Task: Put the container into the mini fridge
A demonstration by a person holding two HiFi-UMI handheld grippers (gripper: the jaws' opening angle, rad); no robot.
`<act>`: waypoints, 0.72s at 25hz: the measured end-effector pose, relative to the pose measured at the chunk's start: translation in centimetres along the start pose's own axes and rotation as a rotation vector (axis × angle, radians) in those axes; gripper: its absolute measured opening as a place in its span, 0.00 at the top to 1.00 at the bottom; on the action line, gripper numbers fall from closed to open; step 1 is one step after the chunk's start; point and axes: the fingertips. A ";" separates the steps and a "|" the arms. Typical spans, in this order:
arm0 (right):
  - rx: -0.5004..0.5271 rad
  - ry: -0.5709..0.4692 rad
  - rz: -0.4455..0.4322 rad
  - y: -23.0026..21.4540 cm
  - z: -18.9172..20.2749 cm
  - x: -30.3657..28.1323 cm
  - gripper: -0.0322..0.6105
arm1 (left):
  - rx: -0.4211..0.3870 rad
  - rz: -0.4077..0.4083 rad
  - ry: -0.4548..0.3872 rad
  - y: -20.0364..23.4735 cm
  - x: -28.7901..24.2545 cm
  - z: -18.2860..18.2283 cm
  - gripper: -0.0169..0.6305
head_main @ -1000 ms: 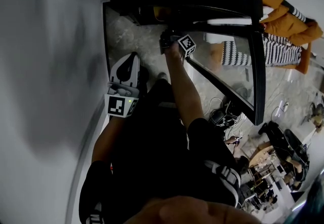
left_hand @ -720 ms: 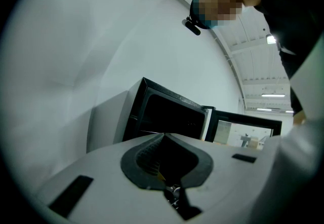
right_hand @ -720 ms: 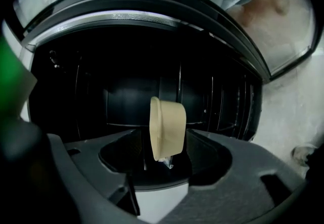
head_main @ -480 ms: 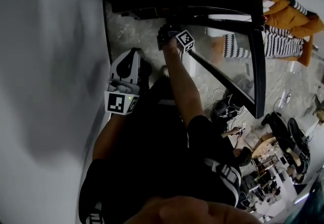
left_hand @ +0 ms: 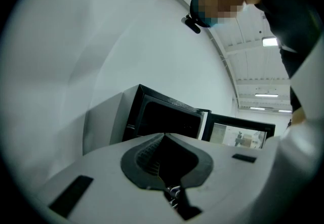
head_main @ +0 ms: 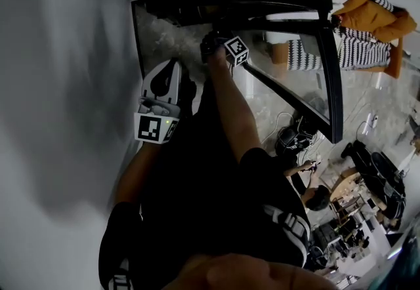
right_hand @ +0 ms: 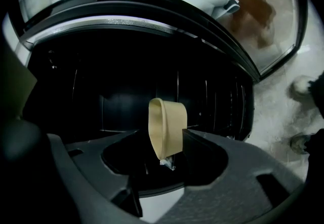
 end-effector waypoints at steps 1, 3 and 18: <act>0.001 0.001 0.004 -0.1 0.0 0.0 0.62 | 0.000 -0.003 -0.003 0.0 0.0 -0.1 0.97; 0.007 0.011 0.007 -0.1 0.0 -0.3 0.62 | -0.006 -0.011 -0.009 -0.2 -0.1 -0.2 0.97; -0.001 0.081 0.004 0.3 -0.8 -2.7 0.64 | -0.013 -0.079 -0.040 -1.6 -2.5 -0.1 0.97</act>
Point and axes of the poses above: the fingertips, and each gripper's own axes: x backward along the fingers, y to its left, z out of its underside, and after that the axes turned 5 degrees about x, right-handed
